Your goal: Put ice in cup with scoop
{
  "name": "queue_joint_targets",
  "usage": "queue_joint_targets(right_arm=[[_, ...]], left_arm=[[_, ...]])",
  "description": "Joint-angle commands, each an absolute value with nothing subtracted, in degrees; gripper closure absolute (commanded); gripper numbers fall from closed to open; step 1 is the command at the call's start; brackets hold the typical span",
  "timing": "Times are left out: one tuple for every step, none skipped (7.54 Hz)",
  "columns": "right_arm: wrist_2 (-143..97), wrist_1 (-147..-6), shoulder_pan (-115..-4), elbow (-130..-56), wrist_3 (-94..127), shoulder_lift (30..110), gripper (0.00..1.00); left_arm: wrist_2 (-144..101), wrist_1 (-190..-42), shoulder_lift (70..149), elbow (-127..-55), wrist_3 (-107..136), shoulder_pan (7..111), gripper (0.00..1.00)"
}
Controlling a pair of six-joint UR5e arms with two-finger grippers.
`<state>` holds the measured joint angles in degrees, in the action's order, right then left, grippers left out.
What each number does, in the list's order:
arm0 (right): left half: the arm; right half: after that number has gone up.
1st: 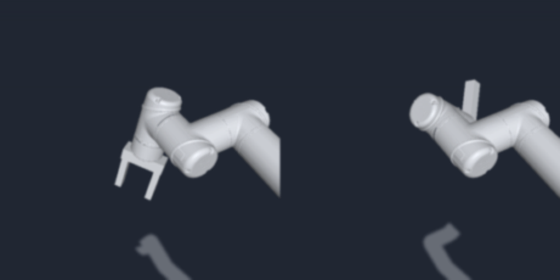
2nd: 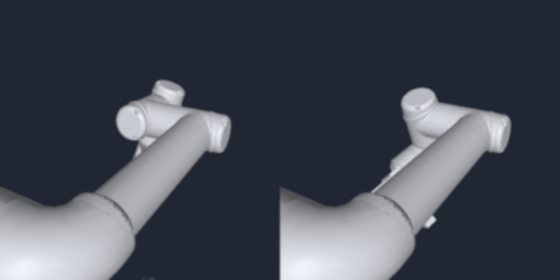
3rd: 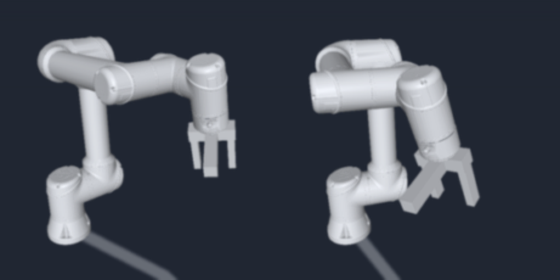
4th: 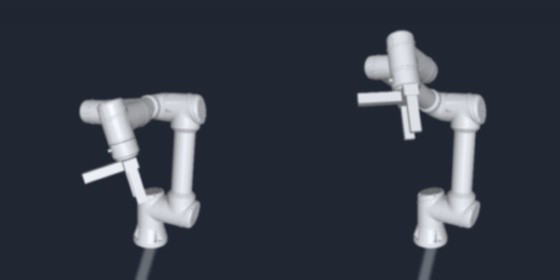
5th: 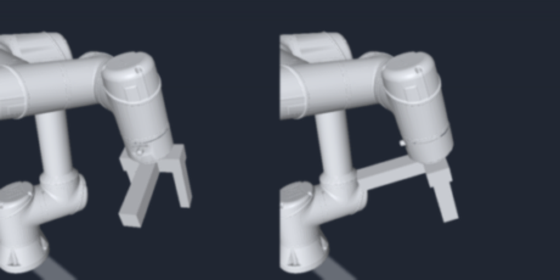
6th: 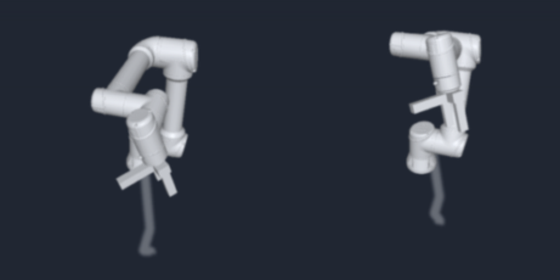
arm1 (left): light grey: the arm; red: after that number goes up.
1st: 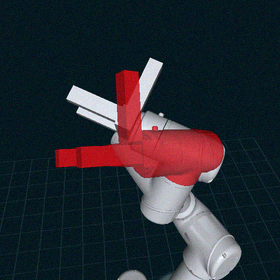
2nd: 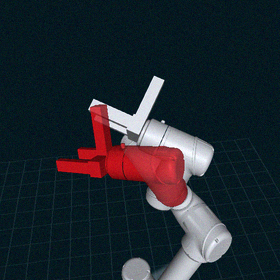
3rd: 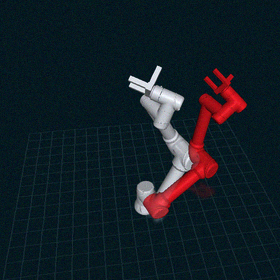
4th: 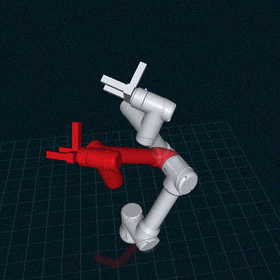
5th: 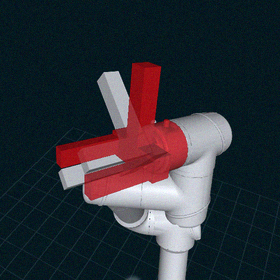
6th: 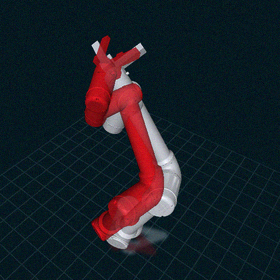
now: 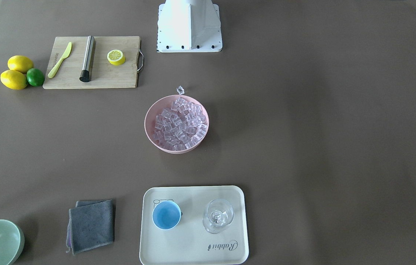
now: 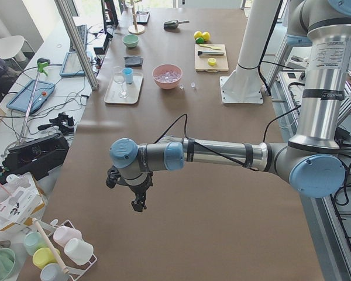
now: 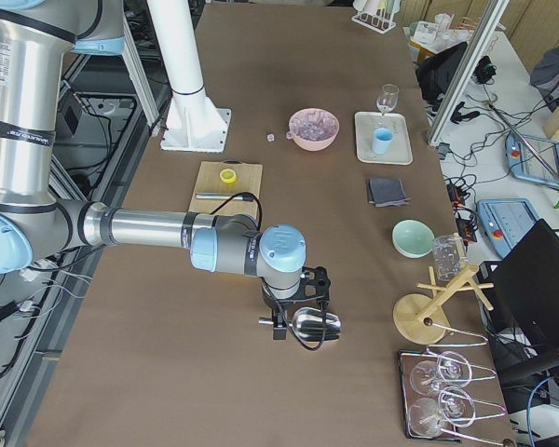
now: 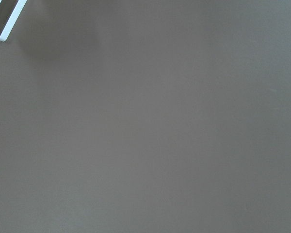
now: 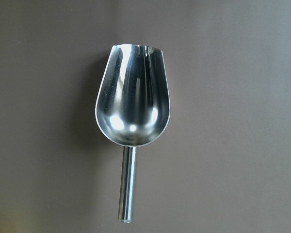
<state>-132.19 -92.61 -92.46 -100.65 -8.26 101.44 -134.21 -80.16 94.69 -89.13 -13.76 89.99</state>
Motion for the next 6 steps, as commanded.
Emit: queue_joint_targets(right_arm=[[-131.93, -92.55, -92.46, -100.63, -8.26, 101.43, 0.0], [-131.92, -92.55, -92.46, -100.55, -8.26, 101.16, 0.0], [-131.92, -92.55, -92.46, -100.55, -8.17, 101.25, 0.0], [-132.1, -92.55, -92.46, -100.63, -8.17, 101.25, 0.0], [-131.93, -92.55, -92.46, -100.55, -8.17, 101.25, 0.0], [-131.92, -92.55, -92.46, -100.46, -8.17, 101.25, 0.0]], left_arm=[[-134.21, -80.16, 94.75, -89.12, -13.89, 89.91, 0.01], [-134.21, -80.16, 94.75, -89.12, -13.89, 89.91, 0.01], [-134.3, -80.16, 94.75, -89.12, -13.89, 89.83, 0.01], [-134.3, -80.16, 94.83, -89.47, -13.8, 89.82, 0.01], [-134.47, -80.16, 95.62, -89.91, -13.71, 89.82, 0.01], [-134.73, -80.33, 95.89, -91.22, -13.97, 89.56, 0.01]])
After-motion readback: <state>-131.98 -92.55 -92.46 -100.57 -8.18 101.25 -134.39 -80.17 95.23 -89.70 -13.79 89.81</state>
